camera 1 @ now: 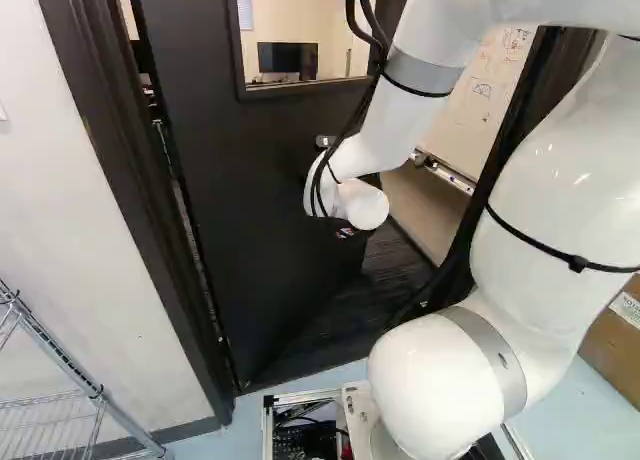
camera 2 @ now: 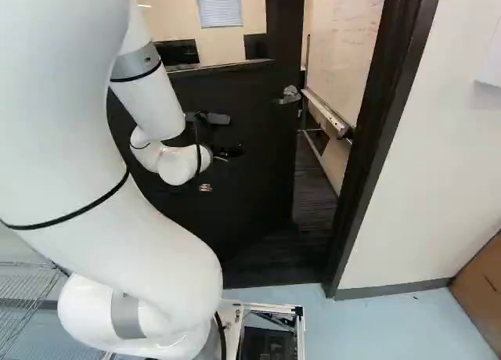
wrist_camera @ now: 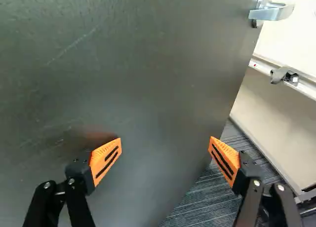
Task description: Open the door and move inside
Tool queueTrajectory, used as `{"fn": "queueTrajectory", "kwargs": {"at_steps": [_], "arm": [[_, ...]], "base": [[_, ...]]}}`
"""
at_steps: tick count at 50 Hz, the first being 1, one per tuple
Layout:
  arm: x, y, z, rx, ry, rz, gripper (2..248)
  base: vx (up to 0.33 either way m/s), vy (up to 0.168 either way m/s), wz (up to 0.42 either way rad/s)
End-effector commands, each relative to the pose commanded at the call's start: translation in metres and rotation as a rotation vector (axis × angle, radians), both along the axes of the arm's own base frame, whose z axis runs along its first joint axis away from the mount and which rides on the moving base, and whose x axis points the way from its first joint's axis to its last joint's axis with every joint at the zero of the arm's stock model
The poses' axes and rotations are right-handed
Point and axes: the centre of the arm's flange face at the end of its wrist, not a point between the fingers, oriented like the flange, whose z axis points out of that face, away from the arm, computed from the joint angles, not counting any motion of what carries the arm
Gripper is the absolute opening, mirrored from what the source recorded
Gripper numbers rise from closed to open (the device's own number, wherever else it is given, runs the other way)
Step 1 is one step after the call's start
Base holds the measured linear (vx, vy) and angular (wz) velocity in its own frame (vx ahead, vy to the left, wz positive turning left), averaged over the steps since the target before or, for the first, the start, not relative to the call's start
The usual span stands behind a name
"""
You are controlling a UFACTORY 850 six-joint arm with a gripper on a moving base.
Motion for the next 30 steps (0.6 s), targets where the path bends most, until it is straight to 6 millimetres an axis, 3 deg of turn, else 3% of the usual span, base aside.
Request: {"fn": "queueTrajectory", "kwargs": {"at_steps": [30], "arm": [[0.02, 0.026, 0.0, 0.002, -0.002, 0.052, 247]], "base": [[0.0, 0.0, 0.0]]}}
